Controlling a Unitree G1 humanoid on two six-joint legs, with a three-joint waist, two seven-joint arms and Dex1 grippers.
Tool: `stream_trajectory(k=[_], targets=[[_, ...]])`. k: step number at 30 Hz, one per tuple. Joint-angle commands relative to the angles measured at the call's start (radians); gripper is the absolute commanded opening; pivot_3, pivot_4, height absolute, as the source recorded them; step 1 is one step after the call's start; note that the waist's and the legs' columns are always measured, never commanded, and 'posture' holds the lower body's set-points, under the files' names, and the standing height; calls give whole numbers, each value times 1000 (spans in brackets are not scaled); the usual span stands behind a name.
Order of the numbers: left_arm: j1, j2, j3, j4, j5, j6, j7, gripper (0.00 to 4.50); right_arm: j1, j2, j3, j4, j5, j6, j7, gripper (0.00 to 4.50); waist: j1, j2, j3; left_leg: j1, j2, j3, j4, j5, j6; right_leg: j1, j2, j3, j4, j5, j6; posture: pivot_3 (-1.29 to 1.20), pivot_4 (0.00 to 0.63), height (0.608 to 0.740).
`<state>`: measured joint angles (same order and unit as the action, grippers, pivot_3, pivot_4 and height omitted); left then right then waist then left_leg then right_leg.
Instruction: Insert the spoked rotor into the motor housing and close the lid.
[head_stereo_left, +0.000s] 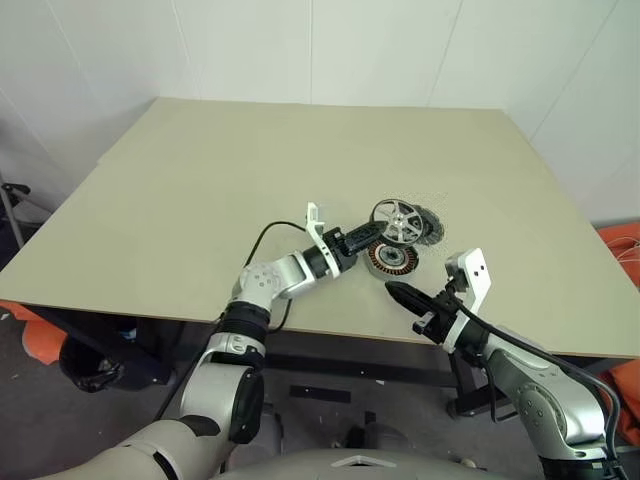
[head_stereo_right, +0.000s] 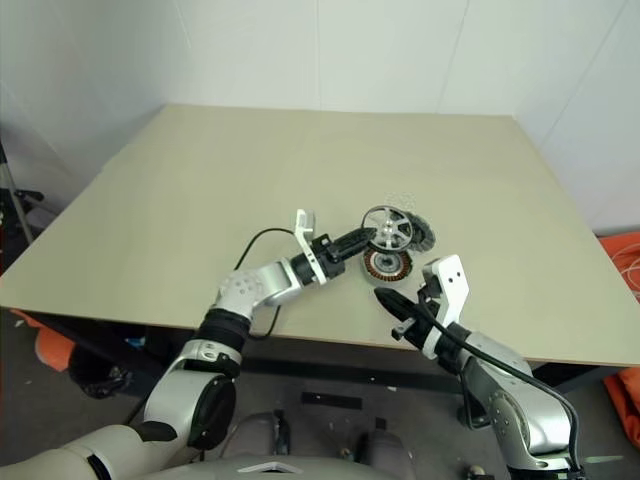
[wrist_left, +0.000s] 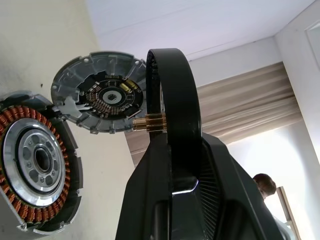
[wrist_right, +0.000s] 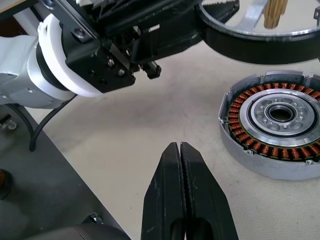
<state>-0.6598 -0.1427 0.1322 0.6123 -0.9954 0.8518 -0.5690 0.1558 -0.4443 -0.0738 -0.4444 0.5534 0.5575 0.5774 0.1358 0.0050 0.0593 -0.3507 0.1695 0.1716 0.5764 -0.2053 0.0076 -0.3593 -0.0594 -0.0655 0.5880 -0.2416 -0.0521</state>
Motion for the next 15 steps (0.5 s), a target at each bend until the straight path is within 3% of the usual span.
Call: stream_trajectory(k=[1,15], targets=[[-77,-169,-3,5,-5,-24,-28,393,-24,3,-6,-52,20,10,-14,0,0,0,0,0,0,0,0,0,0,0,0,0,0,0,0,0,0,740],[-170,-201,-16,161,51,-120,-85,393,-40,10,-2,-54,18,15,-29,0,1,0,0,0,0,0,0,0,-1,0,0,0,0,0,0,0,0,740]])
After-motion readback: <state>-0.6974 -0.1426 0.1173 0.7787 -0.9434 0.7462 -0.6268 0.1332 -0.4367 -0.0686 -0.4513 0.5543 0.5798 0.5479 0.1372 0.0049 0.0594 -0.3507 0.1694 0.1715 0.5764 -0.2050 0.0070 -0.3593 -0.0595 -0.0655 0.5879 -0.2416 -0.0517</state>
